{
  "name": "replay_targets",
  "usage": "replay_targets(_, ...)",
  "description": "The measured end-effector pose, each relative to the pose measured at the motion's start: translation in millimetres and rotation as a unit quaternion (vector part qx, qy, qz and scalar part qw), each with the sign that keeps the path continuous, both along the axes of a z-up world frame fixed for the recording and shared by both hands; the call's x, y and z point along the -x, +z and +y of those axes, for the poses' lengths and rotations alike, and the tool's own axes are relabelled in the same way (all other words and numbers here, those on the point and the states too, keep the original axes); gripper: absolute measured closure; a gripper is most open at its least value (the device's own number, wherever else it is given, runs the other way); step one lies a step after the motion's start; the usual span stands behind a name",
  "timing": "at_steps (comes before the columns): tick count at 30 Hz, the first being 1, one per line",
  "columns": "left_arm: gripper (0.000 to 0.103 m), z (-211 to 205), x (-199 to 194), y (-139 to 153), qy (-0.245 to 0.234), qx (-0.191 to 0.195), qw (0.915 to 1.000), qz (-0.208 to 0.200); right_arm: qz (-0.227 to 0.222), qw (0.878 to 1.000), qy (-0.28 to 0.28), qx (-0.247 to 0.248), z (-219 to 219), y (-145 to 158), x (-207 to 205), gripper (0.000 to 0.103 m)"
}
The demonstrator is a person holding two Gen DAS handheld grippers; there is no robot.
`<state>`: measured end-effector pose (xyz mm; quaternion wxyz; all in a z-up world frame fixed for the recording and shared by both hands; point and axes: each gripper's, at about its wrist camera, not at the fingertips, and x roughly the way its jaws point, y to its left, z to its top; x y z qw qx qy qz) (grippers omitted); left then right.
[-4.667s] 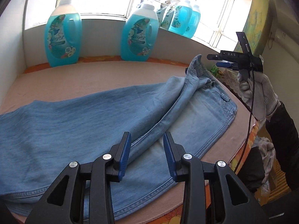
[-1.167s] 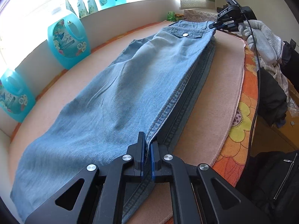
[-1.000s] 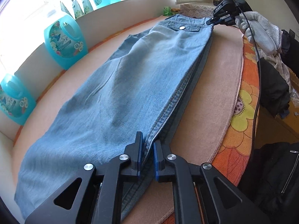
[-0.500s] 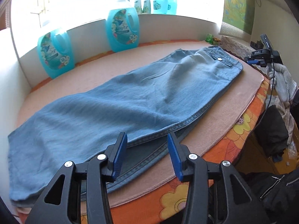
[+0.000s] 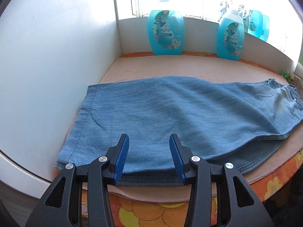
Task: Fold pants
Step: 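Open the right tool and move the left tool toward the leg hem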
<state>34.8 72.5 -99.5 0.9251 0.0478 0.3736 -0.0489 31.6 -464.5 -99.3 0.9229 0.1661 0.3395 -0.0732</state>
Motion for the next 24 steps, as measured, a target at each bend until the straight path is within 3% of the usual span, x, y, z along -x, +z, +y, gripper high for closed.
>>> replay_targets(2,0.060,13,-5,-8,0.021,0.000,0.9998,0.006,0.008,0.999,0.037,0.012,11,2,-23,0.071)
replay_targets(3,0.060,19,-8,-12,0.031,-0.002,0.9995,0.009,0.015,0.998,0.055,0.014,15,2,-36,0.059)
replay_targets(5,0.060,31,-11,-20,0.051,-0.005,0.9986,0.016,0.027,0.996,0.086,0.024,23,1,-62,0.051)
replay_targets(12,0.060,55,-15,-36,0.088,-0.007,0.9957,0.029,0.110,0.971,0.177,0.114,44,-29,-158,0.048)
replay_targets(17,0.060,63,-17,-44,0.105,-0.008,0.9938,0.036,0.147,0.960,0.215,0.104,35,-58,-196,0.047)
replay_targets(24,0.060,63,-19,-45,0.111,-0.011,0.9933,0.032,0.155,0.952,0.242,0.101,39,-79,-209,0.046)
